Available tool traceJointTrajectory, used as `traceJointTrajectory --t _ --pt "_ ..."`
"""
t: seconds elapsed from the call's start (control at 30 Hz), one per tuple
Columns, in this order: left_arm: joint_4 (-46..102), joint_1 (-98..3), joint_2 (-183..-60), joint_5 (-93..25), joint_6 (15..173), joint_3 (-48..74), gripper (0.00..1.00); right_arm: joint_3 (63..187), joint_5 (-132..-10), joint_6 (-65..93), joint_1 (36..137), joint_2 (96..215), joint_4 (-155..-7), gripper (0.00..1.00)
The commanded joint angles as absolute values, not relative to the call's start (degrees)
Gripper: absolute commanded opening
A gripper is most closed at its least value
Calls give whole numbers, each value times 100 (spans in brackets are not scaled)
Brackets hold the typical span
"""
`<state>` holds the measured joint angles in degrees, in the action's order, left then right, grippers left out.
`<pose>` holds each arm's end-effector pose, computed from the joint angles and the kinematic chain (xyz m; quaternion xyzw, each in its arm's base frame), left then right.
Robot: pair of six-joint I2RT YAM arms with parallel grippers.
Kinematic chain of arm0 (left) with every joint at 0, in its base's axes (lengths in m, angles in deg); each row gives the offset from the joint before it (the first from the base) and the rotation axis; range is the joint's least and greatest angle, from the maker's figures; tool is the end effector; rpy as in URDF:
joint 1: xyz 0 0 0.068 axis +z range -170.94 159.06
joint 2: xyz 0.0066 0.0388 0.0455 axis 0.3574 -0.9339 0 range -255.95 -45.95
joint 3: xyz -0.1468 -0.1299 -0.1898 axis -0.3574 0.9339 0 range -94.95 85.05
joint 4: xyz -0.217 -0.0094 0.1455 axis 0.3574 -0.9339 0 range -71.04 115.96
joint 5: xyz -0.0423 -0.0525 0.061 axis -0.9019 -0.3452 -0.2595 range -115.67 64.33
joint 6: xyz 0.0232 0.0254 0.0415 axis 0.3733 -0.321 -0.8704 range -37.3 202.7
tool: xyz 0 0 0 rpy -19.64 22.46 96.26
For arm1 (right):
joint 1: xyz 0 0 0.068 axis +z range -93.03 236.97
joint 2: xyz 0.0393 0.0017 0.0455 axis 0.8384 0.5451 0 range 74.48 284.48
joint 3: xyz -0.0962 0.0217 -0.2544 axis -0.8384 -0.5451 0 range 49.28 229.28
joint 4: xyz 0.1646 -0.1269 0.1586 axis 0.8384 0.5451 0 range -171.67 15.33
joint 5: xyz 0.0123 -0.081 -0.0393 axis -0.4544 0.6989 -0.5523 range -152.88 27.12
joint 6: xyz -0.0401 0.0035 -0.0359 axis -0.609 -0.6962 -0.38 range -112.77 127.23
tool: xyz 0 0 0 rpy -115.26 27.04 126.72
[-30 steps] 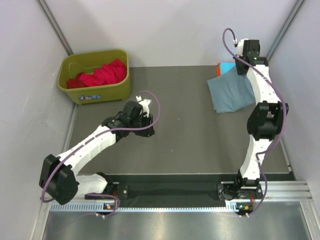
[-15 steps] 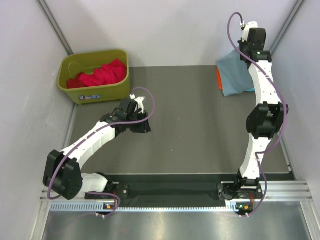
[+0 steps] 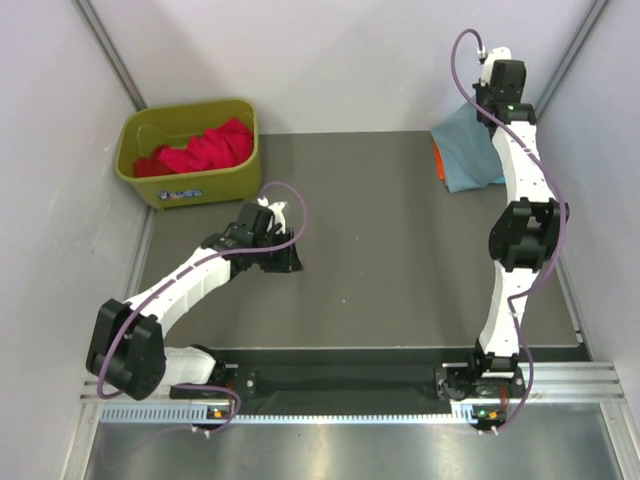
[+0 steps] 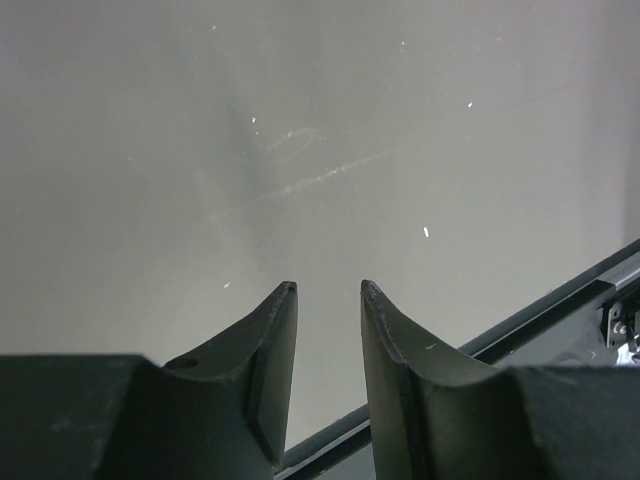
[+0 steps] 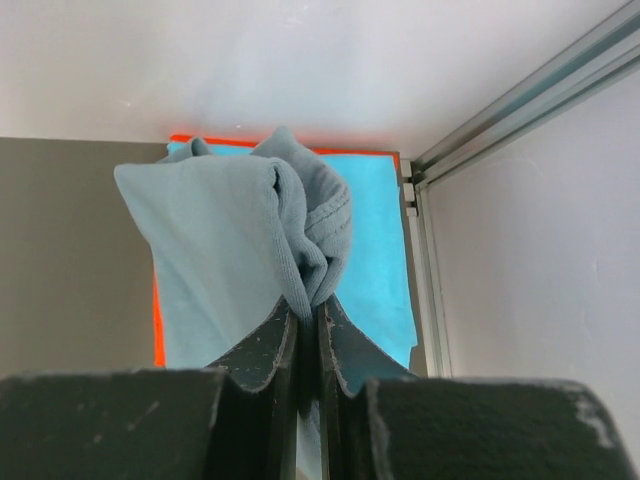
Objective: Fold and stack the t-shirts
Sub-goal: Neatly place the folded tshirt to the corner
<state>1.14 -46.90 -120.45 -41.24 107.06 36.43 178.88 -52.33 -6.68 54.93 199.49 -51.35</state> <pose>0.2337 -0.1245 0.2311 0.0586 0.9324 -0.2571 0.2473 0.5085 -0.0246 0.3618 -0.0385 0.8438 -0.1505 0.5137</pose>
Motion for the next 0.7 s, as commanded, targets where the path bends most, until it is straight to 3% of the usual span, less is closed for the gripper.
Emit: traceJointTrajectory --t 0.0,0.67 --pt "293 -4652 -11855 -4219 10784 3662 37 18322 -5145 -649 5398 19989 -5785 0" --pt "232 -4652 -12654 -4377 10951 3126 37 18595 -5277 -227 4854 20763 -6242 0"
